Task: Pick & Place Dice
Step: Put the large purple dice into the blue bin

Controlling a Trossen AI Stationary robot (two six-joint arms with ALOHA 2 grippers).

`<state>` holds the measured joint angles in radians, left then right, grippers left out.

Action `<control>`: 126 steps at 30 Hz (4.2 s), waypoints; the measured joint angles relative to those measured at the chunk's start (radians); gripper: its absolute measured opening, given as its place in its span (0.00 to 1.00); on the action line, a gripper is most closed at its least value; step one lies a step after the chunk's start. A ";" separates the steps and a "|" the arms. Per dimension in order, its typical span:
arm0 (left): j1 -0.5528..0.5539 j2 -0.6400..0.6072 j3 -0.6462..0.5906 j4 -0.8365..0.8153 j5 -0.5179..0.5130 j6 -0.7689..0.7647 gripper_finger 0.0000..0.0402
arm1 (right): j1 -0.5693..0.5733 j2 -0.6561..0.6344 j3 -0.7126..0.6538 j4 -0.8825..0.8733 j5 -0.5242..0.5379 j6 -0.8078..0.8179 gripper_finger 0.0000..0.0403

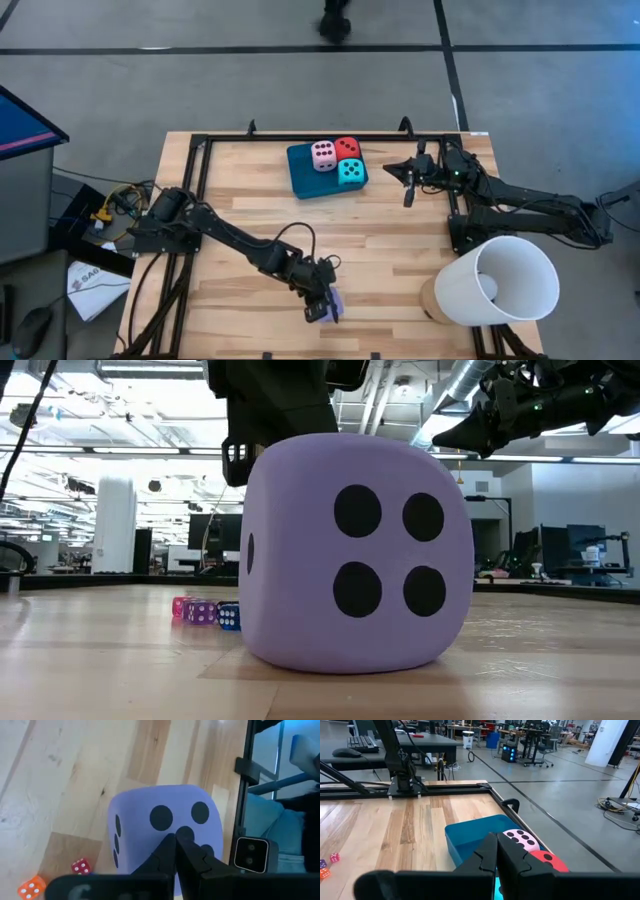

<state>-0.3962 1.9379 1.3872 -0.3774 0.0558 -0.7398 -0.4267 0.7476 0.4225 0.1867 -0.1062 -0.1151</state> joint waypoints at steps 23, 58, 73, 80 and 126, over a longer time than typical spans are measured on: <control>0.103 -0.051 -0.029 -0.060 -0.312 0.210 0.00 | 0.000 0.000 0.000 -0.012 0.000 -0.016 0.00; 0.111 0.155 -0.027 0.696 -0.080 0.377 0.00 | 0.000 0.000 0.000 -0.019 0.000 -0.016 0.00; 0.123 0.206 -0.028 0.803 0.004 0.376 0.00 | 0.000 0.000 0.000 -0.023 0.000 -0.016 0.00; 0.123 0.206 -0.027 0.782 0.058 0.346 0.00 | 0.014 0.000 0.000 -0.036 0.000 -0.016 0.00; 0.134 -0.148 -0.027 0.198 -0.268 0.537 0.00 | 0.446 0.393 0.089 -0.127 -0.677 -0.087 0.00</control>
<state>-0.2625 1.7902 1.3602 -0.1797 -0.2118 -0.2025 0.0193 1.1409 0.5114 0.0594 -0.7837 -0.2016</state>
